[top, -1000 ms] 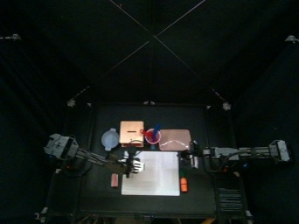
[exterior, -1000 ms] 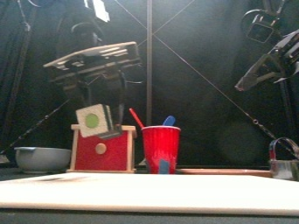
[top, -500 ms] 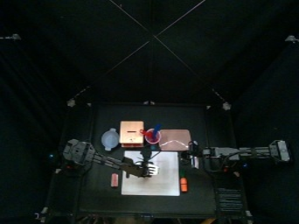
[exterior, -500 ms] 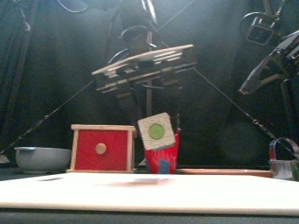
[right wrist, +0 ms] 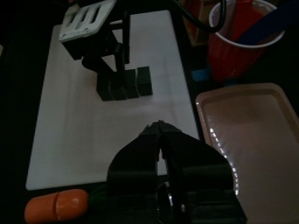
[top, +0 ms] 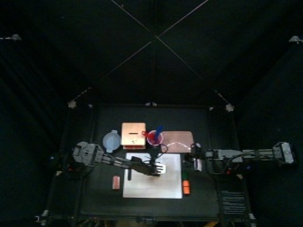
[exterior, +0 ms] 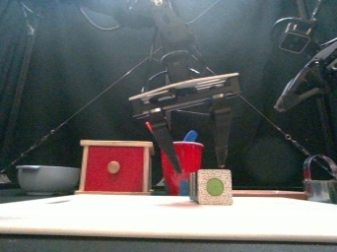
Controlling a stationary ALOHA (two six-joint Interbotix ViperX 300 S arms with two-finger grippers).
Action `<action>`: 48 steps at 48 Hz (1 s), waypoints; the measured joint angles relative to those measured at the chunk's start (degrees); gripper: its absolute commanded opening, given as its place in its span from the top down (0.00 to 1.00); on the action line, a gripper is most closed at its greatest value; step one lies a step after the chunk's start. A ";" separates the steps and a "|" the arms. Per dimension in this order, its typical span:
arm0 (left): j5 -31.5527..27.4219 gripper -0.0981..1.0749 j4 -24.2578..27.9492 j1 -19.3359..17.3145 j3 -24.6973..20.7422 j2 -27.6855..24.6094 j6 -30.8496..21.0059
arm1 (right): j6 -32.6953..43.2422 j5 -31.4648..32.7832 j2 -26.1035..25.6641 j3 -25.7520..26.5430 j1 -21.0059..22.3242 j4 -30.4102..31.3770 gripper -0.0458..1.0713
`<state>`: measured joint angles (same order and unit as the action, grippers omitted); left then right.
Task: Place sushi roll onto cutting board
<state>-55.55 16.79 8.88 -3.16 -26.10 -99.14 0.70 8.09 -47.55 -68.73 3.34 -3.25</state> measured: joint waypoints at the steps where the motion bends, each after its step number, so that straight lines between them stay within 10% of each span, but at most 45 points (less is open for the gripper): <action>1: -0.26 0.14 0.00 0.09 0.00 0.00 0.00 | -0.09 0.09 0.00 0.00 0.00 -0.09 0.95; 10: -1.58 0.14 -0.09 0.09 0.00 0.53 3.16 | -0.09 0.26 -0.18 -0.53 0.00 -0.26 0.95; 32: 1.85 0.14 3.96 1.23 0.97 12.66 30.76 | 0.00 3.34 -1.76 0.26 -0.44 -4.83 0.95; 48: 11.69 0.15 7.38 1.49 14.15 25.49 44.65 | 0.00 4.75 -2.99 5.27 -1.85 -5.89 0.95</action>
<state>-43.86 24.17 10.37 10.99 -0.62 -54.49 0.70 12.83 -50.54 -63.46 1.49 -9.14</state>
